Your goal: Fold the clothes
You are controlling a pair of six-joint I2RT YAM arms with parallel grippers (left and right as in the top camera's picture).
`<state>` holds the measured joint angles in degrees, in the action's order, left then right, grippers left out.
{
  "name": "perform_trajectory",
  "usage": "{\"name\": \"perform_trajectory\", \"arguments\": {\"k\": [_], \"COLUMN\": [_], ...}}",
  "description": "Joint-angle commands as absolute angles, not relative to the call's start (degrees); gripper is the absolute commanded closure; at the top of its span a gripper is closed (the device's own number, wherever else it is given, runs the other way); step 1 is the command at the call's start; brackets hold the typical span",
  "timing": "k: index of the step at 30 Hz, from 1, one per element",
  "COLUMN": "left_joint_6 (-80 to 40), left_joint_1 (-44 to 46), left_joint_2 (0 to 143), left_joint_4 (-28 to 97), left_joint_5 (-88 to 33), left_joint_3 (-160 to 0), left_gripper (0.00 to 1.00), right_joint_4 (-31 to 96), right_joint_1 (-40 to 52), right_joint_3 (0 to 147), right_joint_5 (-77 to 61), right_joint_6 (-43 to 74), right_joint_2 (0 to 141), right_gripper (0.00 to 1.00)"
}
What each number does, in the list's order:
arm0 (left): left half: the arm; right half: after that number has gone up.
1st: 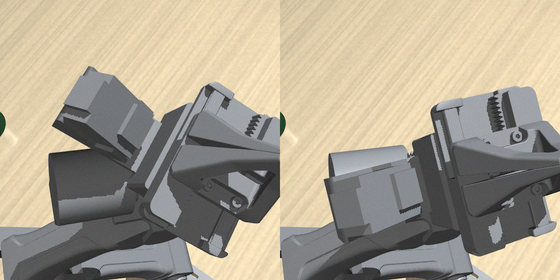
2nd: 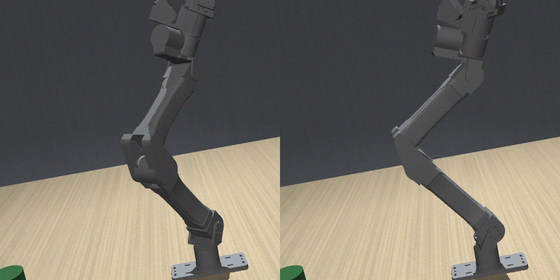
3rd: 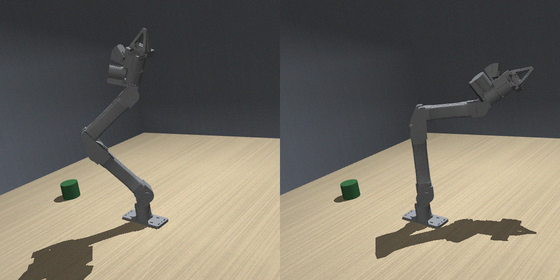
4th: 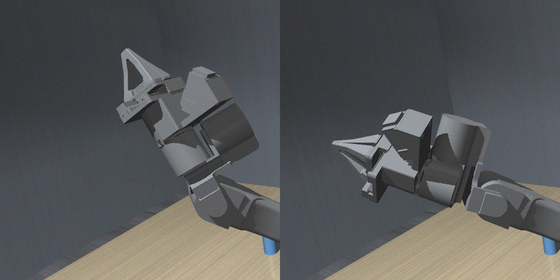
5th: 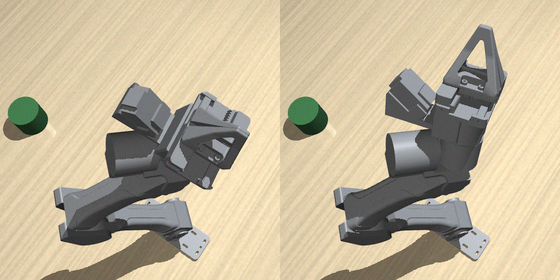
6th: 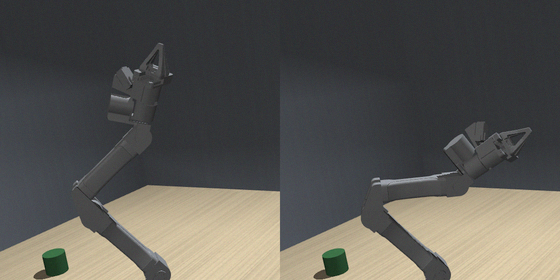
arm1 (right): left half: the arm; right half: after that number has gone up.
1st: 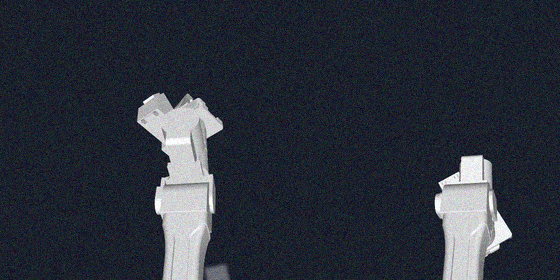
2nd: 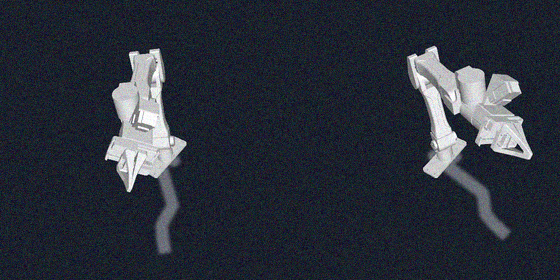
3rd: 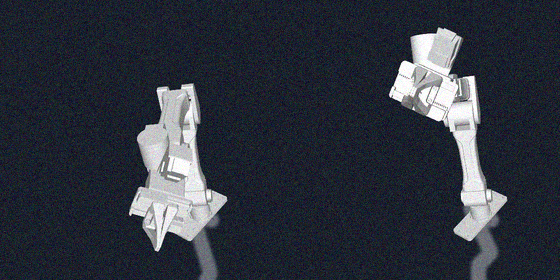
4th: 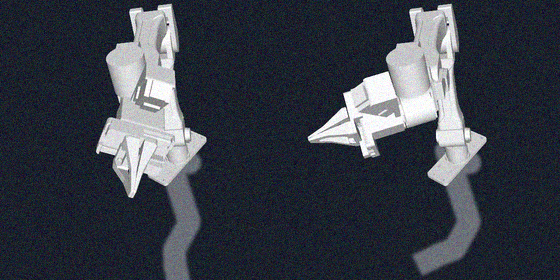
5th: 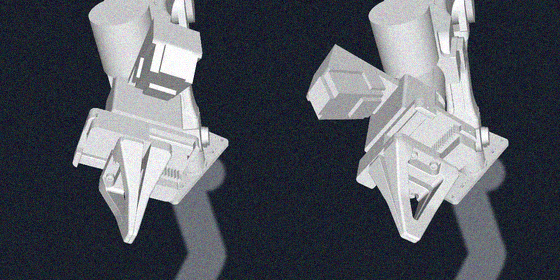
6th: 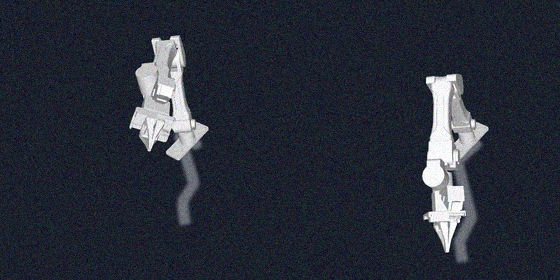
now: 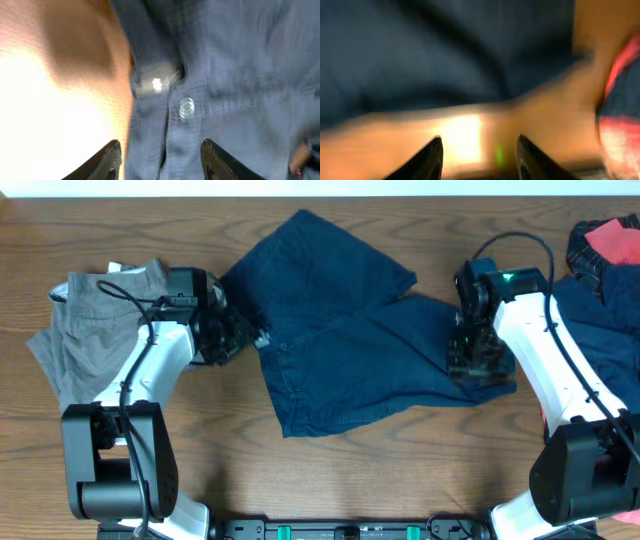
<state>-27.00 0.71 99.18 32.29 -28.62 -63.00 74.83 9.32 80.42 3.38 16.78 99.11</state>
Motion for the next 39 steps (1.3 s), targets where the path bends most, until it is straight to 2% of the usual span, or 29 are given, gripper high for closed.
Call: {"name": "perform_trajectory", "arguments": {"k": [1,4,8,12,14,18,23,29,35,39], "left_joint_6": [-23.7,-23.57,-23.66,-23.86,-24.21,-25.58,-26.22,-24.16,-23.11,-23.14], "left_joint_1": [3.4,6.76,12.23,16.95,18.26,20.05,20.45,20.25,18.48,16.43], "left_joint_2": [99.13,99.13,99.48,100.55,101.23,103.81,107.44,108.57,108.55,108.55], "left_joint_4": [35.31,35.53,35.31,33.45,32.47,31.18,35.62,41.93,45.21,44.93], "left_joint_5": [-34.02,-33.1,-25.85,-24.95,-24.91,-24.77,-24.8,-24.25,-18.04,-17.67], "left_joint_3": [-62.76,-61.1,-58.67,-57.23,-56.73,-55.55,-54.15,-50.68,-50.61,-50.61], "left_gripper": [0.47,0.46,0.45,0.44,0.44,0.43,0.43,0.43,0.43,0.4], "right_joint_4": [64.73,51.66,40.45,34.92,35.33,38.39,38.44,37.91,41.17,42.65], "right_joint_1": [8.14,7.31,6.33,6.22,6.22,5.85,5.85,5.85,6.55,7.79], "right_joint_3": [80.47,80.47,80.58,82.76,85.47,95.07,103.2,103.88,103.85,103.85], "right_joint_5": [3.27,-8.21,-18.0,-20.45,-20.43,-20.38,-18.74,-17.8,-26.94,-34.15], "right_joint_6": [15.51,6.81,6.85,7.05,7.05,7.84,7.86,7.86,5.54,0.75], "right_joint_2": [99.33,100.09,103.22,108.36,111.26,119.63,126.43,130.67,135.76,136.64], "right_gripper": [0.46,0.41,0.39,0.35,0.35,0.26,0.25,0.24,0.28,0.39]}}
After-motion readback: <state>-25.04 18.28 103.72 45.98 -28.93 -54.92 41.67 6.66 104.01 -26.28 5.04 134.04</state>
